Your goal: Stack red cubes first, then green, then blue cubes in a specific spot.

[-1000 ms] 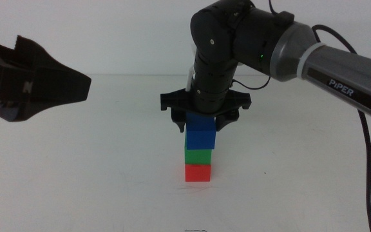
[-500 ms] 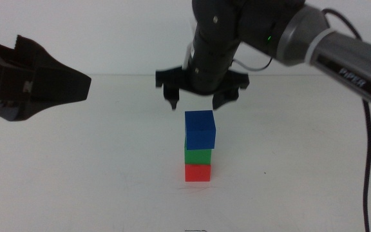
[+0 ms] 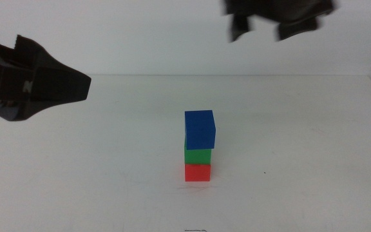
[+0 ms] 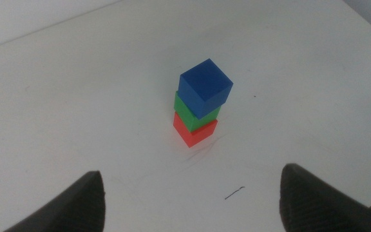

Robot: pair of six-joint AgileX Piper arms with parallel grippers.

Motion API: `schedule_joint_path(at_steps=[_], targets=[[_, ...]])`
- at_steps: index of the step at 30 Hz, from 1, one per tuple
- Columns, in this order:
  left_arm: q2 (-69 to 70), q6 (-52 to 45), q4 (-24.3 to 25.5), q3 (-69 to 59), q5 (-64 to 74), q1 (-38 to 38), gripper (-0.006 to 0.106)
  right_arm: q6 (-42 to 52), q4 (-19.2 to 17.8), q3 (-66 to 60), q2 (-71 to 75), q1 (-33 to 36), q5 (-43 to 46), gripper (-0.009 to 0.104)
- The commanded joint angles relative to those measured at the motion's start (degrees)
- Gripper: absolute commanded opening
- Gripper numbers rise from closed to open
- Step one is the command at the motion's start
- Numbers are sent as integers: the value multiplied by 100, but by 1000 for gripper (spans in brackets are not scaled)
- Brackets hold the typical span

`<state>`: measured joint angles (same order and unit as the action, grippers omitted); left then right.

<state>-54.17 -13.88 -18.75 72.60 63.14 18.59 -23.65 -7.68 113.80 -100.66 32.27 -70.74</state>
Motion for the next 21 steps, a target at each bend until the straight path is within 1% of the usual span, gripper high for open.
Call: schedule_joint_path(at_steps=[1, 9, 14, 17, 19, 21], targets=[[30, 3, -144, 150, -337, -7, 91, 377, -124, -359, 843, -303, 549, 66], [30, 3, -144, 150, -337, -7, 91, 699, -56, -2569, 2747, -1697, 2384, 66], [30, 3, -144, 150, -337, -7, 91, 1037, -38, -3627, 3544, -2574, 3089, 66], [30, 3, -144, 150, -337, -7, 91, 1730, 58, -4145, 3892, -2913, 3367, 71], [30, 3, -144, 150, -337, -7, 91, 2093, 259, -4479, 4096, -3049, 3740, 77], [30, 3, -144, 150, -337, -7, 91, 2246, 448, -4803, 4305, -3119, 4206, 83]])
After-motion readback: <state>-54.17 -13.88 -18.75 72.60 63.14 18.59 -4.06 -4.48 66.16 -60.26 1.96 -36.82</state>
